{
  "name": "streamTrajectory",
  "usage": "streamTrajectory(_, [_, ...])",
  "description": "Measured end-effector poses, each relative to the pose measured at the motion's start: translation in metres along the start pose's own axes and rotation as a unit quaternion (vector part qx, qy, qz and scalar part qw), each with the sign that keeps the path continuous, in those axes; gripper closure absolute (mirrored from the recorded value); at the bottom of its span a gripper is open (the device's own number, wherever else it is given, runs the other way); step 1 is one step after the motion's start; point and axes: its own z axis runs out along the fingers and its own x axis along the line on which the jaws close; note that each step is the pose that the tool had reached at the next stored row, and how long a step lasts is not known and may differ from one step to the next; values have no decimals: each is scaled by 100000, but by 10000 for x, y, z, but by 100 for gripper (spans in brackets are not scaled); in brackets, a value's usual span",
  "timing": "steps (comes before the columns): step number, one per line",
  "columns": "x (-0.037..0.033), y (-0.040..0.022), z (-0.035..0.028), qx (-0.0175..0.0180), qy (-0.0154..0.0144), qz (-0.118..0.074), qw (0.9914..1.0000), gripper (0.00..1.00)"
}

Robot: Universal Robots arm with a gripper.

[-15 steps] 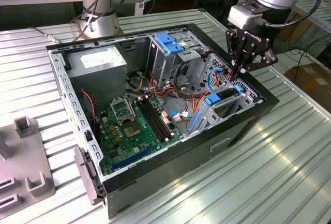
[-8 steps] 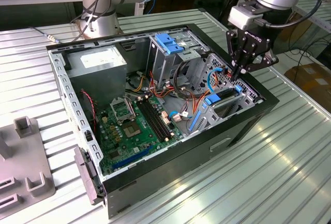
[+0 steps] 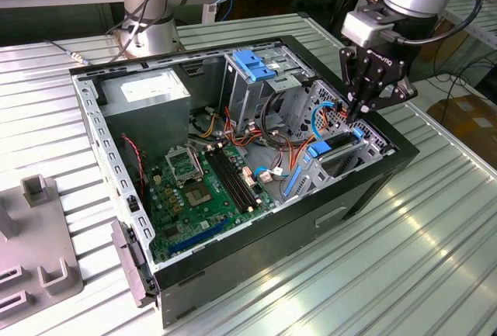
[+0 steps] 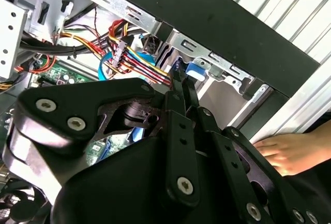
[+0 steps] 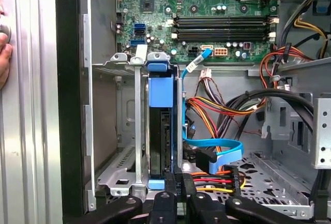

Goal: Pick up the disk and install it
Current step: 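Insert the first disk wire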

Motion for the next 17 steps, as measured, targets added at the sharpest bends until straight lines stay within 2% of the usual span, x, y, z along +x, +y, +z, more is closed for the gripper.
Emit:
streamTrajectory(3, [2, 65, 21, 77, -18, 199, 100000, 83])
streamTrajectory(6, [1, 75, 39, 304, -117, 294, 99999, 83])
streamTrajectory(7, [2, 77, 42, 352, -230, 333, 99999, 83])
streamTrajectory(10, [29, 95, 60, 516, -888, 384, 99994, 83])
streamTrajectory(13, [50, 108, 82, 769, -1209, 414, 99989, 83])
streamTrajectory(17, [105, 124, 112, 913, -1626, 433, 99982, 83])
